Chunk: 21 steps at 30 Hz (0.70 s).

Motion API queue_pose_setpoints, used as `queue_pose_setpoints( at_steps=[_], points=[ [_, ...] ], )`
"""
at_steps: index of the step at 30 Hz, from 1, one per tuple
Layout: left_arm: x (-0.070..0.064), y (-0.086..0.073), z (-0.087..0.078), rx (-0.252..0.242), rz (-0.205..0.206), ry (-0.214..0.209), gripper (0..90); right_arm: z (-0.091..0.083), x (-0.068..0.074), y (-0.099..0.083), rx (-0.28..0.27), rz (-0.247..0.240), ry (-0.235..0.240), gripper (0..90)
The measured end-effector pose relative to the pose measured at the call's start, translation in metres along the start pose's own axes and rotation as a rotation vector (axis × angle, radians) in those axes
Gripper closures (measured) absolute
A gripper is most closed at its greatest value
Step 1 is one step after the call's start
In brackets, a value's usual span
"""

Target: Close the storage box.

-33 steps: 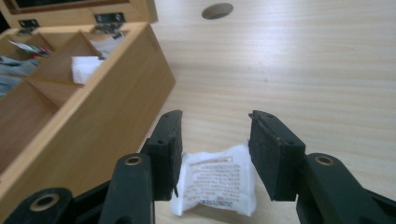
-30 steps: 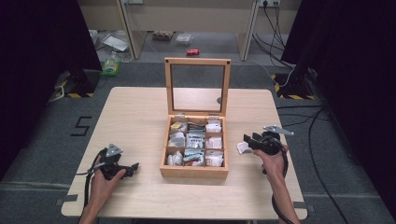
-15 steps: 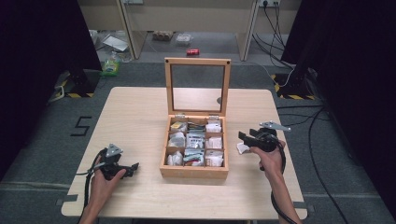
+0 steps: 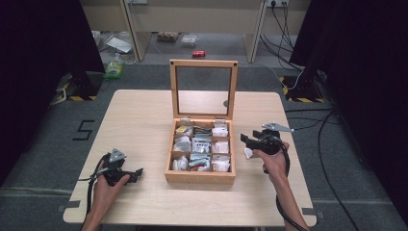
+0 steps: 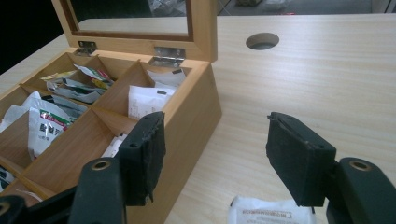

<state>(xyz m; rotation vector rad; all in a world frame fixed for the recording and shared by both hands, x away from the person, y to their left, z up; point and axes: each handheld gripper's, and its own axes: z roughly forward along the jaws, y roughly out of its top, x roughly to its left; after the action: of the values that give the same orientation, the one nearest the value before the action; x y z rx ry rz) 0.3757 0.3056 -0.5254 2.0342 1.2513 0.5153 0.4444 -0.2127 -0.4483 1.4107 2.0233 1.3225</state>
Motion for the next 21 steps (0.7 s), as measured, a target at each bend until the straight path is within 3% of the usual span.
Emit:
queue_pose_setpoints(
  at_steps=[12, 21],
  points=[
    [-0.001, -0.001, -0.001, -0.001, 0.004, -0.005, 0.1, 0.013, 0.008, 0.015, -0.046, -0.028, 0.023, 37.4],
    [-0.001, -0.001, -0.001, 0.001, 0.005, -0.005, 0.0, 0.026, 0.004, 0.033, -0.057, -0.027, 0.005, 37.5]
  ],
)
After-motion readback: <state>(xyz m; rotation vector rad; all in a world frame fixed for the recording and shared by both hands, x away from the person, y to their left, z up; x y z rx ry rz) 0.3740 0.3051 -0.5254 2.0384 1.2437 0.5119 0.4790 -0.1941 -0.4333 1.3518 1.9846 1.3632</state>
